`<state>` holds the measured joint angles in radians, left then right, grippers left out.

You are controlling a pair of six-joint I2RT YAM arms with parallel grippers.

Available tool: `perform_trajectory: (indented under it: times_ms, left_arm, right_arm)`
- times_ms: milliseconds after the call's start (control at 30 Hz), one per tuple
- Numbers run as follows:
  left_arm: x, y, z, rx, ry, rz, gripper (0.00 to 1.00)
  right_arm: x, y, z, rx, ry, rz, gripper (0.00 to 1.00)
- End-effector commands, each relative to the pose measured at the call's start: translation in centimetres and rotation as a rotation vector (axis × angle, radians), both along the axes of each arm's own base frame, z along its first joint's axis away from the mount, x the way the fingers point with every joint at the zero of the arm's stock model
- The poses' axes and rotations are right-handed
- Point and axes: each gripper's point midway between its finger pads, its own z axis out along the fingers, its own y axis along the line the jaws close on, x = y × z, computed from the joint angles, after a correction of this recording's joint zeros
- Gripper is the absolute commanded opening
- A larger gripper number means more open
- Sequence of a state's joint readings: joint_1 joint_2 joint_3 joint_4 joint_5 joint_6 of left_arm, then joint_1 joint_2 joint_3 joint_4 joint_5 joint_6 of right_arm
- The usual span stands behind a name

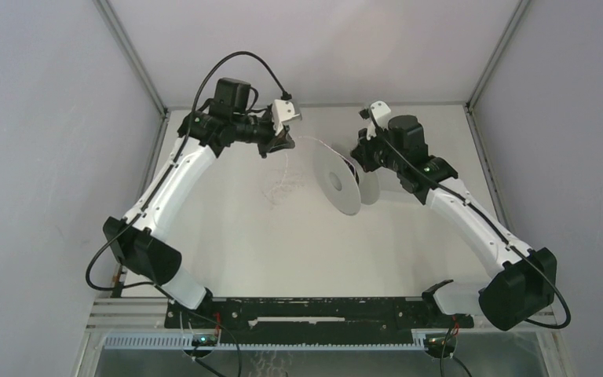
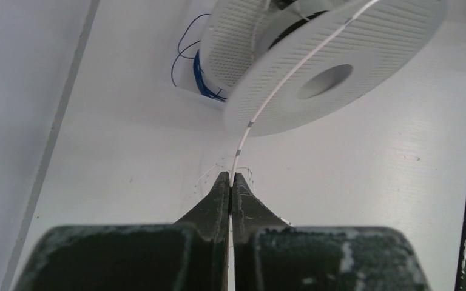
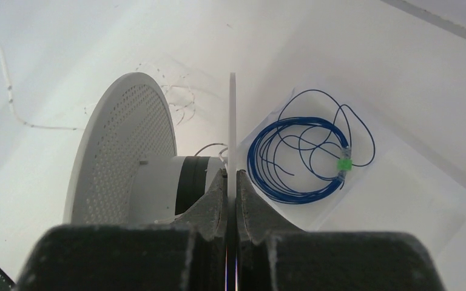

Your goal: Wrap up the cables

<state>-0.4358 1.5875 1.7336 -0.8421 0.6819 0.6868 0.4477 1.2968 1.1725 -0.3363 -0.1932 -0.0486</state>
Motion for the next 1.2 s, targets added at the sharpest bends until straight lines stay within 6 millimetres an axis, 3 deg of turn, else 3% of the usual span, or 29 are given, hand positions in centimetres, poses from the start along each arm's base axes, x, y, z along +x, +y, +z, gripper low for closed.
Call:
perform_trajectory:
  times_ms: [0,367,867,1167]
  left_arm:
    - [2.1,0.3,1.5,-0.003,-0.013,0.074,0.0]
    - [4.7,0.0,1.2,0.031,0.002,0.126,0.0]
    - [7.7,1.3,-3.6,0.123,0.047,0.191,0.0]
    - [7.4,2.3,-7.1,0.166,0.082,0.203,0.0]
  right_arm:
    - [-0.3,1.0,4.8,0.074,-0.152,0.054,0.0]
    - [-1.6,2.4,5.1,0.098,-0.148,0.135,0.0]
    - [-3.7,3.1,6.4,0.157,-0.158,0.251,0.0]
    - [-3.8,2.5,7.5,0.201,-0.168,0.255,0.0]
